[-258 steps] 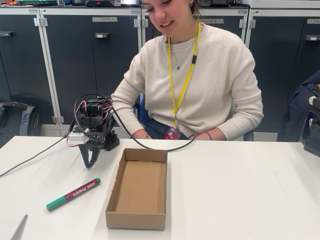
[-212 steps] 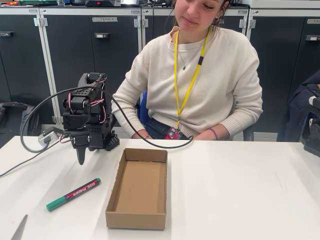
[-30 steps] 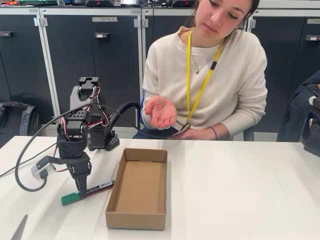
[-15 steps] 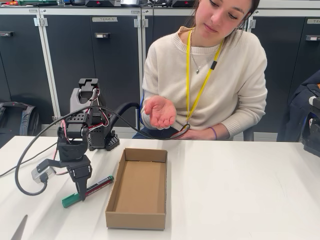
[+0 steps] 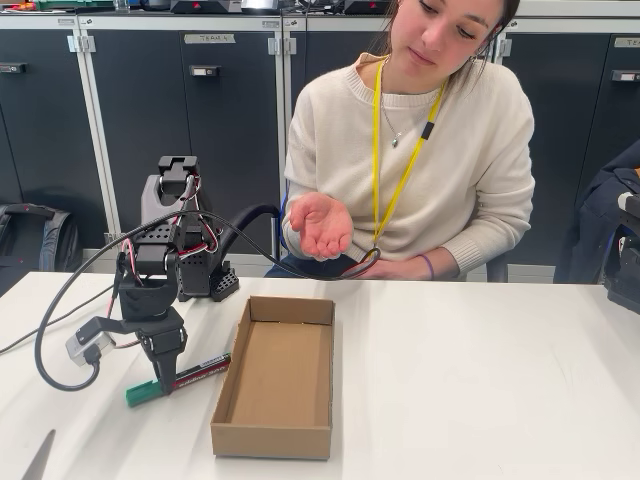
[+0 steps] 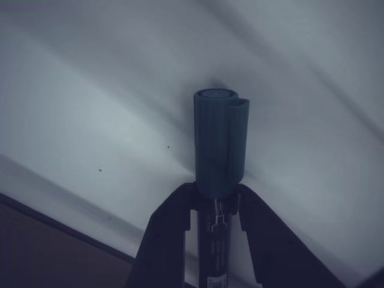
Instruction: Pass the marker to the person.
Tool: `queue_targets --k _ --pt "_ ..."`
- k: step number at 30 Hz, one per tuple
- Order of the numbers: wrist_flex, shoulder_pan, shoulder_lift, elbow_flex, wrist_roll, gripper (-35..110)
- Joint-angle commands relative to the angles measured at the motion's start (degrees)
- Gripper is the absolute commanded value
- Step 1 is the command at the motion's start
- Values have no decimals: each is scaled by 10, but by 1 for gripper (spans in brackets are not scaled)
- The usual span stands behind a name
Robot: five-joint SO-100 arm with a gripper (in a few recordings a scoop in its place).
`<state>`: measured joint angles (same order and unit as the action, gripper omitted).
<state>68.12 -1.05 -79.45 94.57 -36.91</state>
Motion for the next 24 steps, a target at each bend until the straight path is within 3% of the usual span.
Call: queue_targets --k 1,19,24 --pt "21 -13 -81 -25 -4 -5" --pt "104 -31 -184 -37 -23 -1" --pt "107 -30 -188 -24 -36 20"
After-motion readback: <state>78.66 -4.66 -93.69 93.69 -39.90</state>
